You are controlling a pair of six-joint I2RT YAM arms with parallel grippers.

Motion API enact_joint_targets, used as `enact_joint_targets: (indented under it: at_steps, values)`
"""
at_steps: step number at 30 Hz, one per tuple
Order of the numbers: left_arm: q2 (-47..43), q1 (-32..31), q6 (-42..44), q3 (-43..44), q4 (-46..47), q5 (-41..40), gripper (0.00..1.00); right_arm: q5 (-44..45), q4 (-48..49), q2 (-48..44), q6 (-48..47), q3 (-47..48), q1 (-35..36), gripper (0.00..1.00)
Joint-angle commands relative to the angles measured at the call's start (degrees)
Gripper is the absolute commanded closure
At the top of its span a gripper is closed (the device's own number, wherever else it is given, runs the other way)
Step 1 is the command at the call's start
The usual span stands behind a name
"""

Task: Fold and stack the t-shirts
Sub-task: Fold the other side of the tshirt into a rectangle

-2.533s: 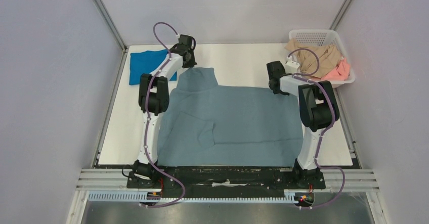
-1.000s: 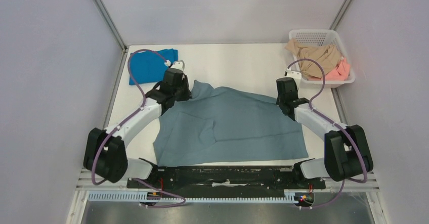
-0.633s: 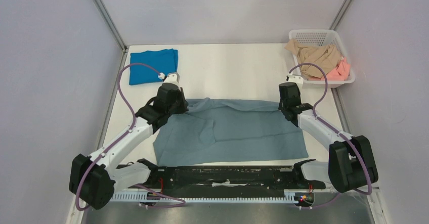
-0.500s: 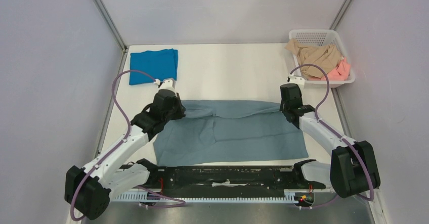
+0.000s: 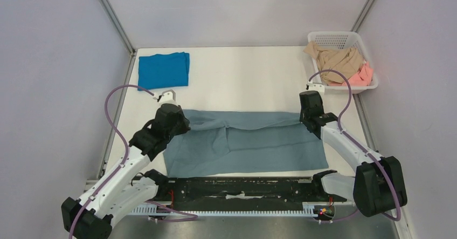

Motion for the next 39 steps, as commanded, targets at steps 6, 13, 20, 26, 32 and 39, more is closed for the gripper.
enact_joint_targets:
  at_steps: [6,13,20,26,32,39]
  values:
    - [-3.5,-0.2,-7.4,-1.9,-2.1,3.3,0.98,-0.8,-4.3,-2.2,-0.9,1.0,0.3,0.98]
    - [-6.8,-0.2,-12.7,-9.0,-2.7,9.0,0.98,-0.3,-5.2,-2.8,0.9,-3.6,0.3,0.93]
    - [-2.8,-0.3,-16.9,-14.7,-3.6,17.8,0.88,2.8,-6.9,-1.4,4.8,-6.9,0.3,0.72]
    - [-5.0,-0.7,-17.1,-14.3,-5.0,20.8,0.40,4.0,-7.6,-5.3,5.1,-8.2,0.3,0.36]
    - [-4.2,-0.8,-12.2,-9.3,1.9,17.7,0.23,1.0,-5.5,-14.8,2.5,-8.7,0.3,0.02]
    - [16.9,-0.8,-8.3,-2.5,17.3,20.3,0.20,-10.3,0.2,-20.5,-2.0,-11.8,0.3,0.02]
